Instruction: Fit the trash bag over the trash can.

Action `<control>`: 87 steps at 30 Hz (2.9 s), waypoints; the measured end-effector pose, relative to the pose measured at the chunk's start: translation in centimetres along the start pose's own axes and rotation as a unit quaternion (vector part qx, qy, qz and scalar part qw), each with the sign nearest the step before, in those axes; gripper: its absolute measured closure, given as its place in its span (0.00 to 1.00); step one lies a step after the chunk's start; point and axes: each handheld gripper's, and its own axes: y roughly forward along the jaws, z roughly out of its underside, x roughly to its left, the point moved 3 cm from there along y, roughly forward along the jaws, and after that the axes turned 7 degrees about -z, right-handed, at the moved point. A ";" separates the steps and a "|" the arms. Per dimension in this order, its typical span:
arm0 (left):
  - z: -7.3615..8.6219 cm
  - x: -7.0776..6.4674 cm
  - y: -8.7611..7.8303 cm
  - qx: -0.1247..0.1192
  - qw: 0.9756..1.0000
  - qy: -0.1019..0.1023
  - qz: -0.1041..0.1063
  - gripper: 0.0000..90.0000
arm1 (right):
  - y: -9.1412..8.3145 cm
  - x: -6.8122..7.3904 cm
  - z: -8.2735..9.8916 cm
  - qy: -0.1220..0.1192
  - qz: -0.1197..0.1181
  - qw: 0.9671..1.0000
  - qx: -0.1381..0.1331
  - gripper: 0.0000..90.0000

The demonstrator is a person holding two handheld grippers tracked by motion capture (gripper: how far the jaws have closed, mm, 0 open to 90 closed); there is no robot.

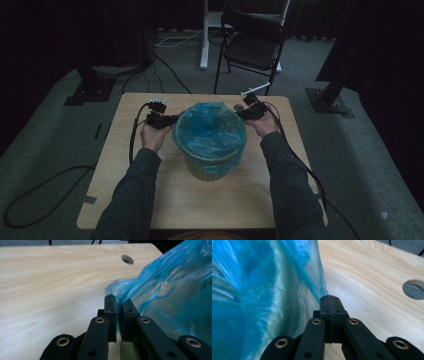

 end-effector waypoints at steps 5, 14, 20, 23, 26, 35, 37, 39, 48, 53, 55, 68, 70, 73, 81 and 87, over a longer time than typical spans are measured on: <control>0.7 0.3 -0.2 0.004 1.000 -0.004 0.004 0.95 | 0.0 -0.3 0.8 0.004 0.000 1.000 0.008 1.00; 2.0 0.3 -0.5 0.014 1.000 -0.002 0.015 0.93 | -0.6 -0.1 2.0 0.009 -0.005 1.000 0.007 1.00; 2.8 -0.2 -0.9 0.016 1.000 0.003 0.025 0.92 | -0.6 0.3 2.9 0.000 -0.010 1.000 0.014 1.00; 2.9 -0.7 -1.5 0.010 0.999 0.007 0.037 0.92 | -0.7 0.7 3.1 -0.005 -0.013 1.000 0.016 1.00; 3.0 -1.4 -2.0 0.009 0.999 0.018 0.044 0.92 | -1.1 1.3 3.3 -0.018 -0.013 1.000 0.017 1.00; 3.3 -3.1 -3.1 0.003 0.997 0.053 0.060 0.91 | -1.7 2.2 4.2 -0.031 -0.023 0.999 0.018 1.00; 3.4 -3.1 -3.2 0.003 0.996 0.053 0.066 0.91 | -1.8 2.3 4.4 -0.033 -0.025 0.999 0.020 1.00; 3.5 -3.2 -3.3 0.002 0.996 0.057 0.070 0.91 | -1.9 2.4 4.6 -0.037 -0.028 0.999 0.022 1.00; 3.0 -1.5 -5.3 -0.031 0.998 0.051 0.022 0.69 | -3.4 2.6 4.9 -0.051 0.006 0.999 -0.003 0.80; 2.3 -0.7 -7.2 -0.067 0.997 0.046 0.003 0.64 | -4.4 2.8 5.3 -0.059 0.023 0.998 -0.015 0.69; 2.0 -0.7 -7.7 -0.077 0.996 0.047 0.007 0.64 | -4.7 3.0 5.5 -0.061 0.026 0.998 -0.019 0.66; -1.5 -5.3 -10.8 -0.118 0.984 0.128 0.048 0.64 | -5.4 3.5 6.5 -0.064 0.019 0.997 -0.032 0.63; -2.0 -6.2 -10.9 -0.119 0.982 0.139 0.053 0.64 | -5.3 3.5 6.6 -0.064 0.018 0.997 -0.032 0.63; -2.8 -7.8 -10.7 -0.118 0.978 0.160 0.066 0.64 | -5.2 3.5 6.8 -0.064 0.015 0.997 -0.031 0.63; -4.4 -11.6 -9.2 -0.105 0.966 0.214 0.097 0.64 | -5.0 3.2 7.2 -0.059 0.012 0.998 -0.029 0.63; -5.0 -14.6 -7.2 -0.091 0.955 0.259 0.116 0.65 | -5.0 3.2 7.4 -0.058 0.011 0.998 -0.029 0.63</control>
